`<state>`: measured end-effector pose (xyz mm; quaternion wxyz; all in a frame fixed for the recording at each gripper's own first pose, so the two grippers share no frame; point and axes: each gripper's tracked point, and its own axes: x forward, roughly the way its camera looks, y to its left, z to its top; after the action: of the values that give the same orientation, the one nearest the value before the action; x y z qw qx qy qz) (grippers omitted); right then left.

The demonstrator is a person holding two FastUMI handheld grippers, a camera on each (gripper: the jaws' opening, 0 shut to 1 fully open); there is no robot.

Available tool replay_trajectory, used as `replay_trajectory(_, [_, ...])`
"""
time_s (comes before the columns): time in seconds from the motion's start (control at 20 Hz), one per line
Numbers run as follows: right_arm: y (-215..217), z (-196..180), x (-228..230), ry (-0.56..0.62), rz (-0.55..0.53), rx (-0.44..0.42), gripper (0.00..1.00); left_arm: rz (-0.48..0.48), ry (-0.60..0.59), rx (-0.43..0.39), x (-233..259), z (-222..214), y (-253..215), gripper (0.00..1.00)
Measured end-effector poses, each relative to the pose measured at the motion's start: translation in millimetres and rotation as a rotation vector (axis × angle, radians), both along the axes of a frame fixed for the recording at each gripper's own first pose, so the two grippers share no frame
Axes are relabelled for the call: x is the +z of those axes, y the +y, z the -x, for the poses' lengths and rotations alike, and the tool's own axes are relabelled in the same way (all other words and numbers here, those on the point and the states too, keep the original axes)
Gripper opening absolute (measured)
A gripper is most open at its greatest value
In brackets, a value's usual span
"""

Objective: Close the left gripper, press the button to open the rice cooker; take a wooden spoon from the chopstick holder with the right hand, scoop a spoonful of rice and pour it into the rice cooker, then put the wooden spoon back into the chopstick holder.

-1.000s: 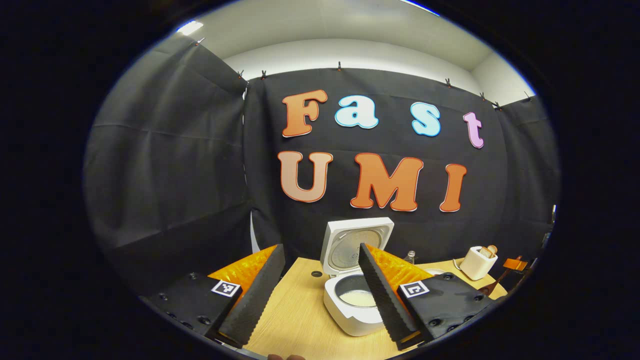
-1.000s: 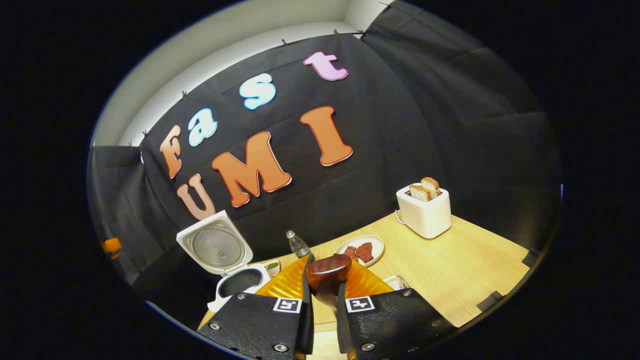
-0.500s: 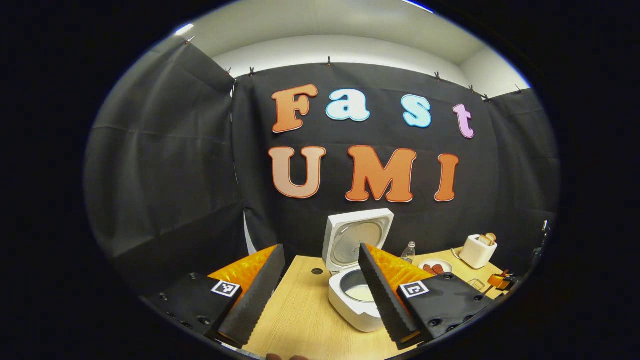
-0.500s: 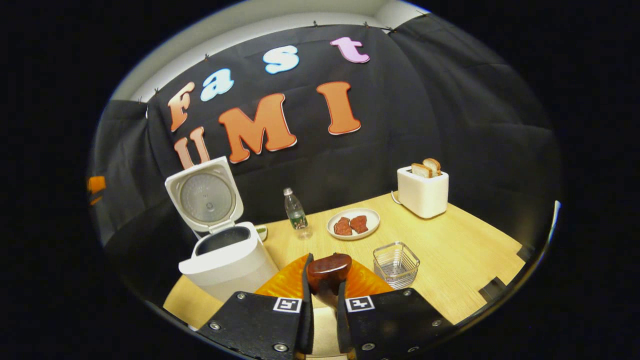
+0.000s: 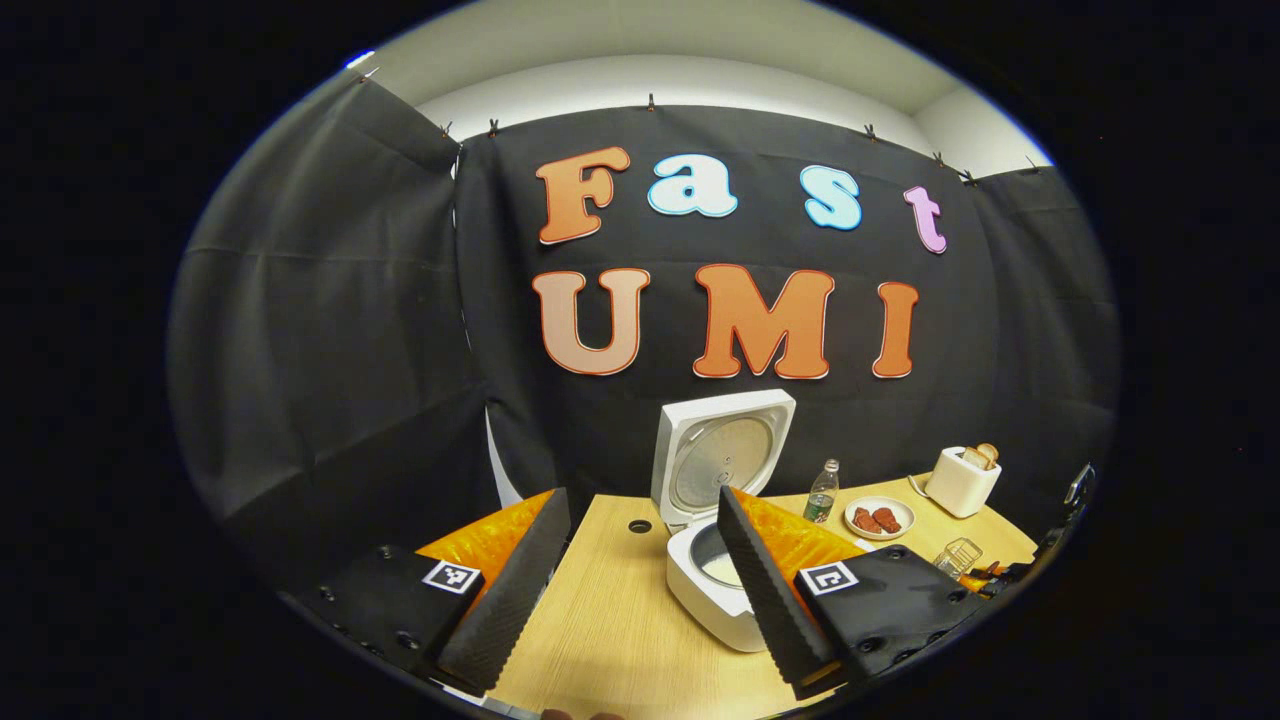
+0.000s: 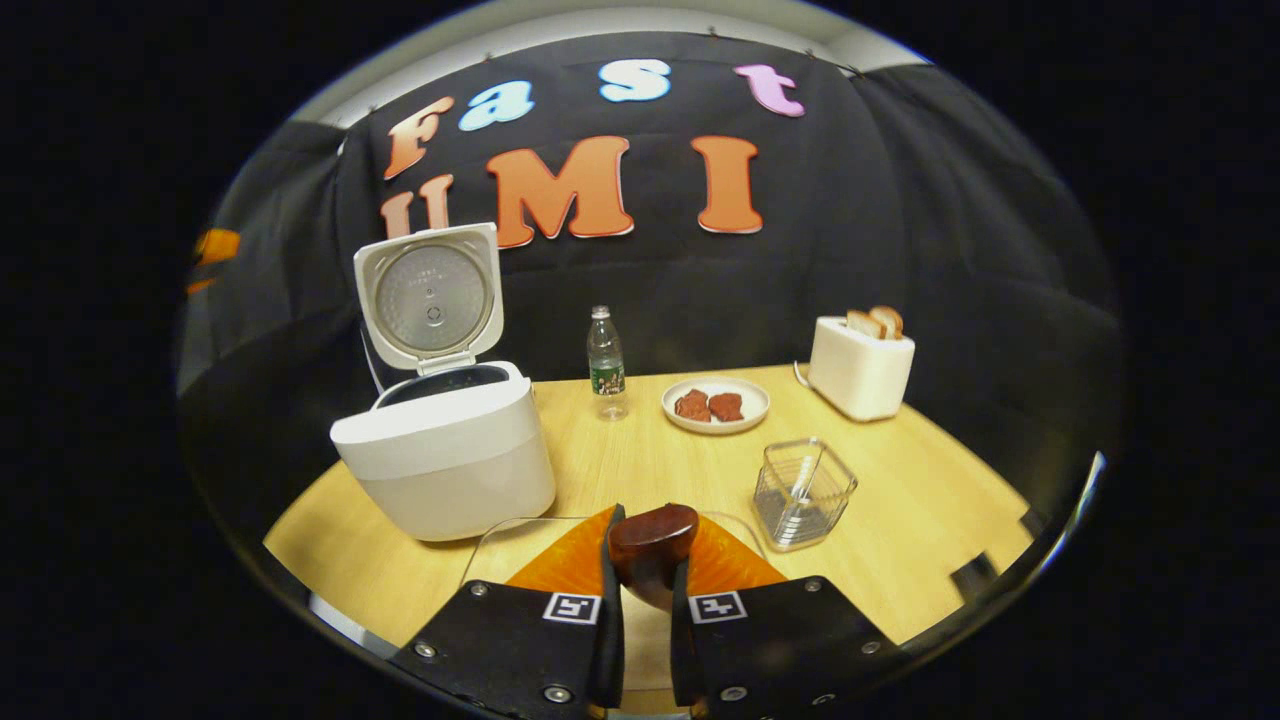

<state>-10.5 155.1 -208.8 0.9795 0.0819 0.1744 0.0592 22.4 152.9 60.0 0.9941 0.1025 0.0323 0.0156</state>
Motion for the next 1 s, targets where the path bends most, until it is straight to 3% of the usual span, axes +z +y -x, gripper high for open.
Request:
replay_trajectory(0.05, [-1,-1,3,-0.019,-0.077,-0.031,0.18,-0.004,0.002,0.002,-2,0,2,1.00])
replay_trajectory(0.2, [-9,5,5,-0.016,-0.169,-0.080,0.18,-0.011,0.014,0.008,-10,0,6,1.00])
replay_trajectory(0.55, [21,5,2,-0.005,-0.411,-0.084,0.18,0.031,0.028,-0.003,-15,-2,6,1.00])
replay_trajectory(0.7, [7,-6,-3,0.019,-0.520,-0.147,0.18,0.037,0.030,-0.009,-17,-2,6,1.00])
replay_trajectory(0.85, [-15,-7,-15,0.092,-0.711,-0.246,0.18,0.046,0.043,-0.010,-20,0,8,1.00])
replay_trajectory(1.0, [-24,-6,-25,0.128,-0.816,-0.287,0.18,0.047,0.045,-0.013,-20,1,10,1.00])
